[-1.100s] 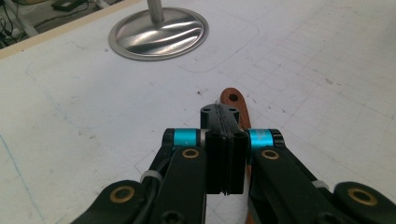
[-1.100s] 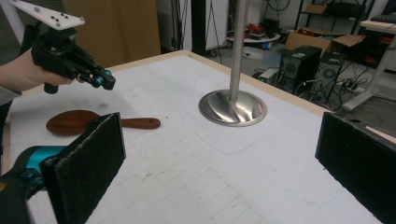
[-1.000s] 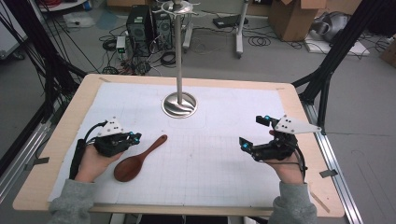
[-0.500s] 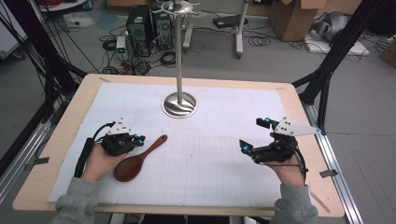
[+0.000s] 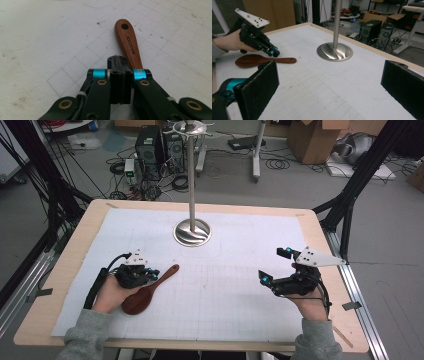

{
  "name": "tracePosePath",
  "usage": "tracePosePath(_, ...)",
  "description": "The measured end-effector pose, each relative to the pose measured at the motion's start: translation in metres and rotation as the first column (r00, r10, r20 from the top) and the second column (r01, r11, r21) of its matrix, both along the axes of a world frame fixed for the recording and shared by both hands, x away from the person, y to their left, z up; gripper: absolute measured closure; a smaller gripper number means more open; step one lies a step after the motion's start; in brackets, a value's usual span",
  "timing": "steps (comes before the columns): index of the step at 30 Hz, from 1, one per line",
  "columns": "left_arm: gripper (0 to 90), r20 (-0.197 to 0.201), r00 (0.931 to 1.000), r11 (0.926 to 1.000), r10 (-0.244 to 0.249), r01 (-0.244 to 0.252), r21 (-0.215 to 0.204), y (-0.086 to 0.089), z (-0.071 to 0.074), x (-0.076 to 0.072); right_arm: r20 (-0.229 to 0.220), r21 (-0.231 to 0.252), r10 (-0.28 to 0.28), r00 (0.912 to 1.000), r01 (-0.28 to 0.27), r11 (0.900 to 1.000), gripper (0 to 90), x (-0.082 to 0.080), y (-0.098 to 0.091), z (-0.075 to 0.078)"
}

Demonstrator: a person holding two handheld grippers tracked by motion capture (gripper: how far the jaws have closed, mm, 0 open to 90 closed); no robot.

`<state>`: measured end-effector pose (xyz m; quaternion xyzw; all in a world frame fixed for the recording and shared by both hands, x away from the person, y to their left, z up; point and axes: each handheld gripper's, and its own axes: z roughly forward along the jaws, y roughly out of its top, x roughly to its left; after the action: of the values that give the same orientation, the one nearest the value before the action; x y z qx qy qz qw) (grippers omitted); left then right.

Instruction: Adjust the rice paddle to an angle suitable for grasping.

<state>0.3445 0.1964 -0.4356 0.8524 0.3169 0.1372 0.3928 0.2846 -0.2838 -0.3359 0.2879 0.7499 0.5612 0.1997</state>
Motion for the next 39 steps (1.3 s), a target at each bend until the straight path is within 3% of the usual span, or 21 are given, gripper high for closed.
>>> tracePosePath(14, 88.9, -0.038, 0.9992, 0.9999, -0.011, 0.011, 0.011, -0.002, -0.003, 0.001, -0.009, -0.010, -0.004, 0.9999, 0.004, 0.9999, 0.1, 0.002, 0.001, -0.003)
tracePosePath(33, 88.9, -0.035, 0.9977, 0.9976, -0.059, 0.060, 0.035, -0.010, -0.002, -0.003, -0.015, -0.010, -0.009, 0.9999, 0.008, 0.9999, 0.1, 0.003, 0.000, -0.004)
tracePosePath(39, 89.0, -0.020, 0.9952, 0.9929, -0.096, 0.097, 0.068, -0.016, 0.000, -0.007, -0.017, -0.005, -0.013, 0.9998, 0.013, 0.9999, 0.1, 0.003, -0.001, -0.004)
